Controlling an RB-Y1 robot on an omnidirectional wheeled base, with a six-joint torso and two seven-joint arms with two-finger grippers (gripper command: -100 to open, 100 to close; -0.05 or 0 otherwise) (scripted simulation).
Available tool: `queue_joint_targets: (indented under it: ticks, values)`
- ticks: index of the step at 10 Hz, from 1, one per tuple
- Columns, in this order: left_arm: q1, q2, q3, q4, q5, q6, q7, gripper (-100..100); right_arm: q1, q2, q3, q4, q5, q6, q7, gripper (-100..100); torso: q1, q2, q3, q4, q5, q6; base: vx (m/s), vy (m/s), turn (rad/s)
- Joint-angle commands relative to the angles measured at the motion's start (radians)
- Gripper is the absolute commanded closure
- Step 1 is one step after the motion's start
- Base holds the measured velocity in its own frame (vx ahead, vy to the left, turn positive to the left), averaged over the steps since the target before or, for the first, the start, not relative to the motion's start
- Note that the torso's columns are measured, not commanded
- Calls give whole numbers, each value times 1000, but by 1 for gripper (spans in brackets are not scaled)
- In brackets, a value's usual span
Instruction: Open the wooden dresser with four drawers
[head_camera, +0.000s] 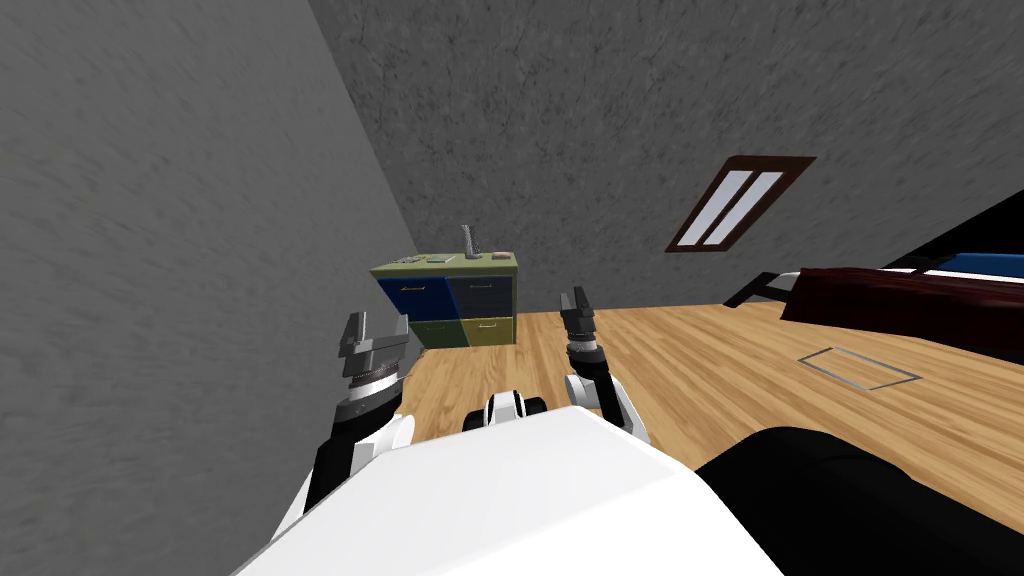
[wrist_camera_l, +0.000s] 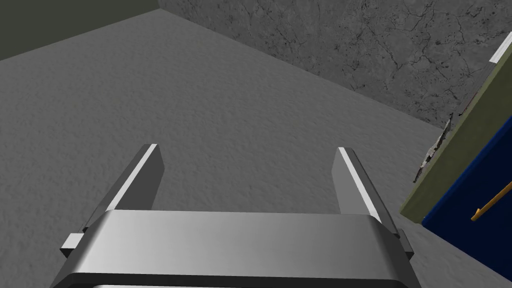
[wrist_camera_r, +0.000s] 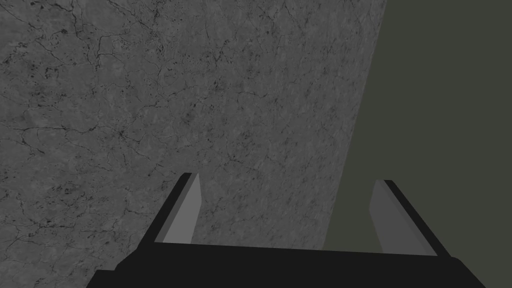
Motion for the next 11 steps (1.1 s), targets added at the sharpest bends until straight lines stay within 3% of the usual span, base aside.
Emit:
queue_joint_targets:
  ticks: [1,6,11]
  values:
    - [-22,58,0,45,-3,15,-2,-100,0,0,0,0,0,0,0,0,0,2,-5,3,0,0,98,-2,-39]
    - [-66,78,-5,142,-11,46,-9,-100,0,0,0,0,0,0,0,0,0,7,-3,5,0,0,121,-2,-37]
    - [-120,60,-11,263,-21,83,-18,-100,0,0,0,0,0,0,0,0,0,4,-5,4,0,0,135,6,-44]
